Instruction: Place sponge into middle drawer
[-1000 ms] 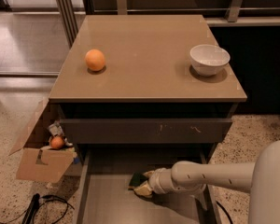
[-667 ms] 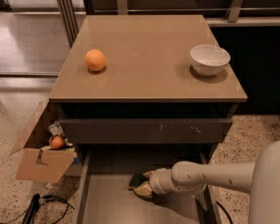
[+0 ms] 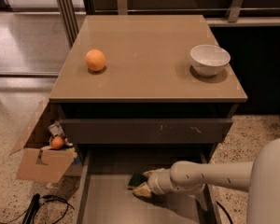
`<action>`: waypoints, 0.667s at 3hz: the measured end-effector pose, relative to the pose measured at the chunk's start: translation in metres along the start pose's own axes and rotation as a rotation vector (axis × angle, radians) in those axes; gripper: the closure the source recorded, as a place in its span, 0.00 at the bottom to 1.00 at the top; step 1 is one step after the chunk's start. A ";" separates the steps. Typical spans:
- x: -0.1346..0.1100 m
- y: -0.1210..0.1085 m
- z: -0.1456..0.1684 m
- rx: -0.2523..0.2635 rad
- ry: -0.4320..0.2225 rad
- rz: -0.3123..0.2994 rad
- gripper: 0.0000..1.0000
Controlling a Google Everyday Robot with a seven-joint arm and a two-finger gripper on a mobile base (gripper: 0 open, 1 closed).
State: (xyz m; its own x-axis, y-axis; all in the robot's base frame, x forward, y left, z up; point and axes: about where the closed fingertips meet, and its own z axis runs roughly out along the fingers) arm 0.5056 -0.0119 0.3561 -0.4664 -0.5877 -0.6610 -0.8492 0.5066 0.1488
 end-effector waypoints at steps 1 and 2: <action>0.000 0.000 0.000 0.000 0.000 0.000 0.00; 0.000 0.000 0.000 0.000 0.000 0.000 0.00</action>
Offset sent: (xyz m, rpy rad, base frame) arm 0.0000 0.0000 0.0000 0.0000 0.0000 0.0000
